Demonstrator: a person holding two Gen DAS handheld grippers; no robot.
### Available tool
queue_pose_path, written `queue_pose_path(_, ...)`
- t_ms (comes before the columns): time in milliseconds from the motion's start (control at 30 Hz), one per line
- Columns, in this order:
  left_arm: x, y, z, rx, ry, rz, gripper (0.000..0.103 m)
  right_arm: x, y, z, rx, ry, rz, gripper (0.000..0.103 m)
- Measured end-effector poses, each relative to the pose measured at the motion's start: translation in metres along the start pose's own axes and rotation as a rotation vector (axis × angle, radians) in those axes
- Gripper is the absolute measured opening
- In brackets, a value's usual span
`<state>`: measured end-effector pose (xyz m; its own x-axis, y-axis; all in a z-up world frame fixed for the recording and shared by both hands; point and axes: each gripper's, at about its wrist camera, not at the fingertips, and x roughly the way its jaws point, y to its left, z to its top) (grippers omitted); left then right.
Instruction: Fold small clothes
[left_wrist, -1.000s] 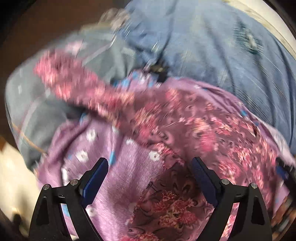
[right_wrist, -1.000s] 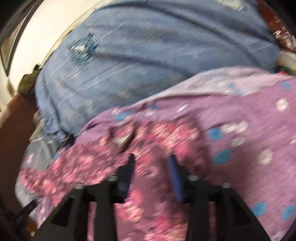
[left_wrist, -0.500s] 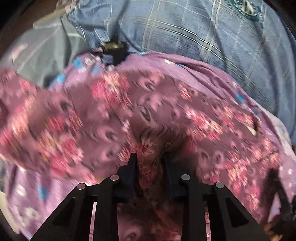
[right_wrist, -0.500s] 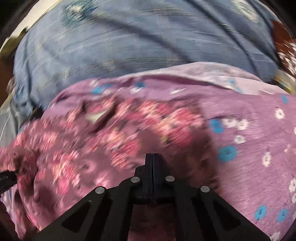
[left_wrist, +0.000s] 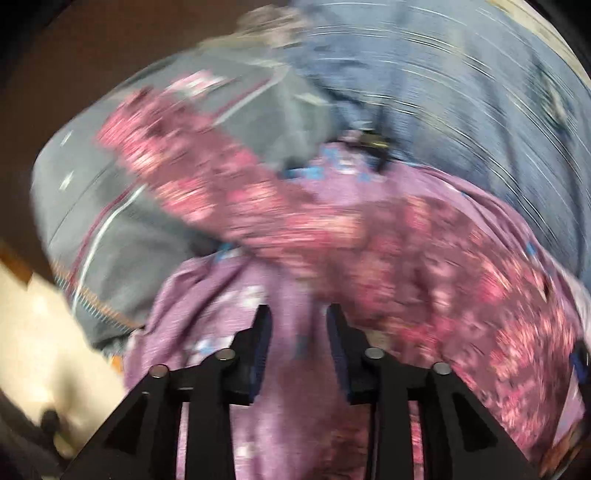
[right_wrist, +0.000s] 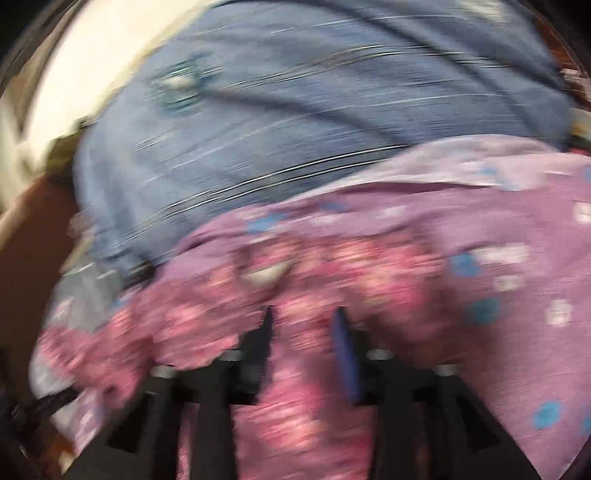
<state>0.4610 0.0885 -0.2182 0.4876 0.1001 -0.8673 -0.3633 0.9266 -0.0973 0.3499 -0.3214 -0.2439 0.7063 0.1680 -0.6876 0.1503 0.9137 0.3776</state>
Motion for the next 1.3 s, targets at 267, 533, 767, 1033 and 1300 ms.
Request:
queue_pose_path(267, 0.011, -0.052, -0.004, 0.086, 0.072, -0.195, 0.052, 0.001, 0.071, -0.024, -0.197, 0.045, 0.155, 0.052)
queue_pose_path(533, 0.091, -0.115, 0.014, 0.126, 0.185, -0.307, 0.047, -0.008, -0.053, 0.021, 0.148, -0.046, -0.075, 0.056)
queue_pose_path(767, 0.095, -0.115, 0.02, 0.178, 0.132, -0.418, 0.012, 0.022, -0.024, 0.025, 0.004, 0.073, -0.047, 0.066)
queue_pose_path(1033, 0.057, -0.078, 0.013, 0.166, 0.046, -0.519, 0.011, 0.053, 0.032, 0.014, -0.383, 0.194, 0.009, 0.07)
queue_pose_path(1300, 0.073, -0.045, -0.009, 0.157, 0.104, -0.414, 0.011, 0.108, 0.117, 0.012, -0.655, 0.372, 0.114, 0.058)
